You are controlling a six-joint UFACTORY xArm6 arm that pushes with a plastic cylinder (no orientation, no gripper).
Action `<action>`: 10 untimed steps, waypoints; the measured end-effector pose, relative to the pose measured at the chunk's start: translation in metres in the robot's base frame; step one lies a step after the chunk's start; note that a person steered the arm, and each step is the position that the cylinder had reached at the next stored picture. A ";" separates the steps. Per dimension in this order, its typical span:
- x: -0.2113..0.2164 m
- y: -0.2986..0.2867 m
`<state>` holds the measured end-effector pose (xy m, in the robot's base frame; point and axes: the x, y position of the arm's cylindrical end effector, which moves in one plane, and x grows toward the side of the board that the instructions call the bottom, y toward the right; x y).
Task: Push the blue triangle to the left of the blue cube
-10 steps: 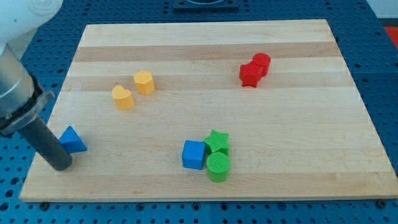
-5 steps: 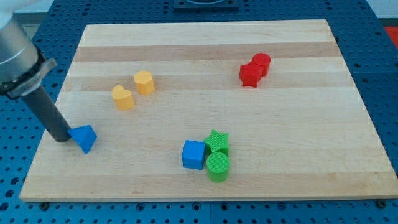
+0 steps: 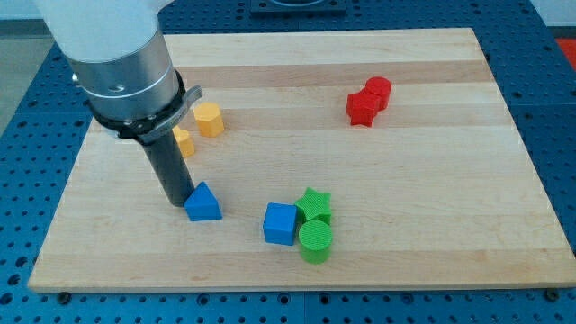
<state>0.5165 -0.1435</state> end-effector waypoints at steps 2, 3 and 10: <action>0.003 0.041; 0.005 0.047; 0.016 0.069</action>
